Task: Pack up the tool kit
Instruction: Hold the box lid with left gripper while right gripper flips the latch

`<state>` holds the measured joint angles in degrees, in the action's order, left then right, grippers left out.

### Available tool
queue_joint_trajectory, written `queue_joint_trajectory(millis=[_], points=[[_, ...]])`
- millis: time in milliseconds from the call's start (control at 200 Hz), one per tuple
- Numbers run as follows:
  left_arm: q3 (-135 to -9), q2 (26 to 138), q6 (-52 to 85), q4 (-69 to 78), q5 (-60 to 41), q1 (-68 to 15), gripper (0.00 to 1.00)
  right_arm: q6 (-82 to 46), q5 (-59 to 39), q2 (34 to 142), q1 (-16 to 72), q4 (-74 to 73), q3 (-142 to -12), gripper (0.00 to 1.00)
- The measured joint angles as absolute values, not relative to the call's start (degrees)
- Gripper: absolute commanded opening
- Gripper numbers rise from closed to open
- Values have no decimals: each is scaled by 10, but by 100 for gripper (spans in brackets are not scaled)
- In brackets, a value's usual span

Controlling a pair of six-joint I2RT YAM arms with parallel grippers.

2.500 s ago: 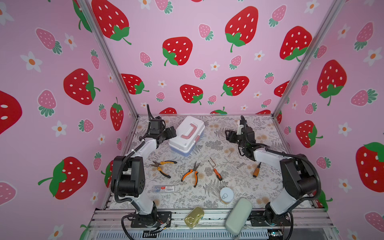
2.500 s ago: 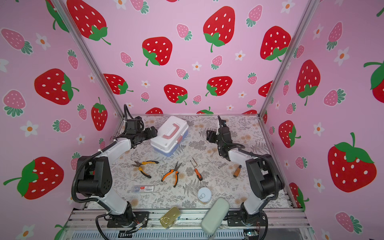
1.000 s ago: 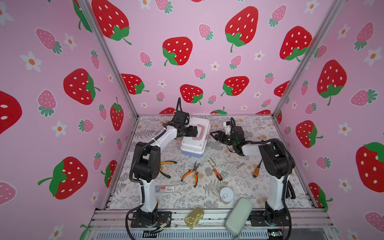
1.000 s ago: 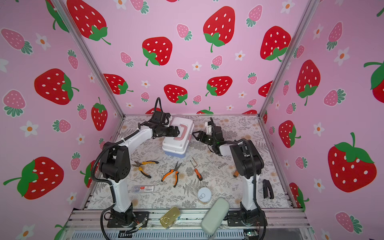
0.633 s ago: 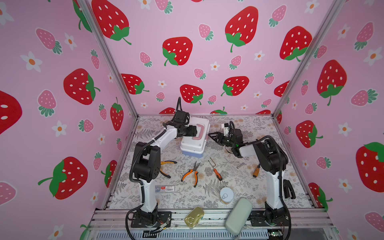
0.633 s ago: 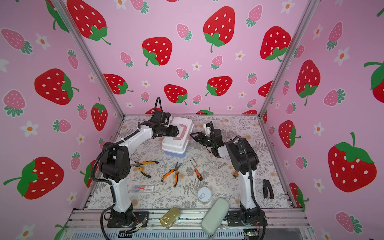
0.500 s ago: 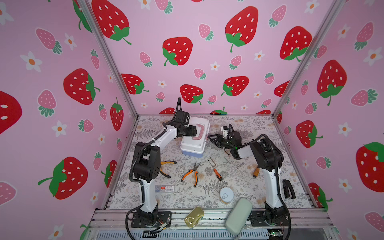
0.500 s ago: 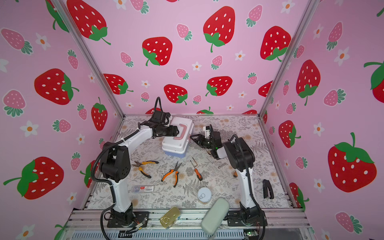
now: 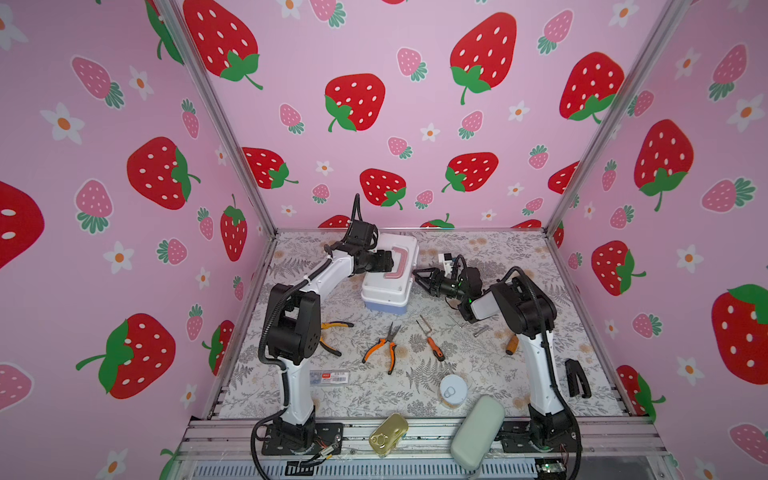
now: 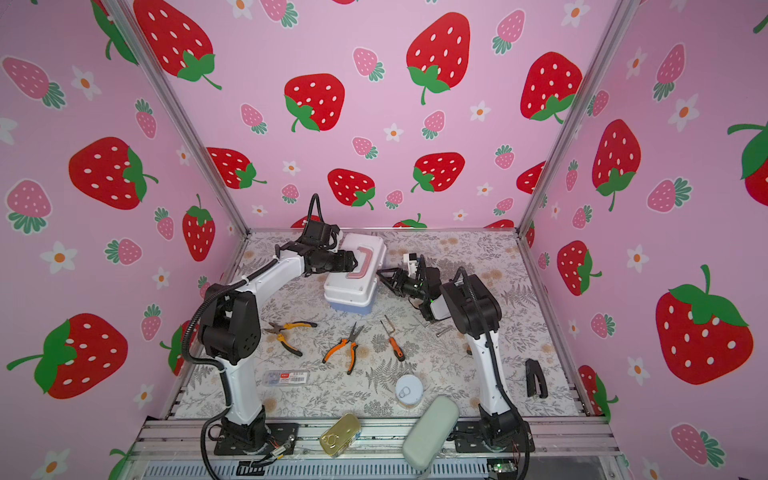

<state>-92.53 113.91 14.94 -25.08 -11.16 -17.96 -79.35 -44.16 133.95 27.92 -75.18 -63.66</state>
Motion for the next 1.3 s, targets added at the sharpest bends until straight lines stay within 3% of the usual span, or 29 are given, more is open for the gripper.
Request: queue_joint_trajectory(millis=[270,590,870,960,1035,1130,1300], points=[[-925,1139,159,-249,-115,-178,61,-814,-440,1345,284,-755,-644,65],[-924,1139,164,-243,-108,-176,61,-870,-431,1372,286,-787,-663,48],[-924,1139,170,-241,-85,-178,61,-747,-383,1291,288,-597,-660,37],[-924,1139,172,-242,-79,-179,60,-693,-362,1260,290,-542,-657,38],[-925,1139,170,-243,-76,-180,60,-659,-346,1239,291,-500,-655,49],[-927,1139,166,-245,-75,-184,58,-615,-322,1220,294,-465,-652,56],[-928,1139,161,-246,-76,-198,52,-563,-287,1176,294,-427,-630,60]])
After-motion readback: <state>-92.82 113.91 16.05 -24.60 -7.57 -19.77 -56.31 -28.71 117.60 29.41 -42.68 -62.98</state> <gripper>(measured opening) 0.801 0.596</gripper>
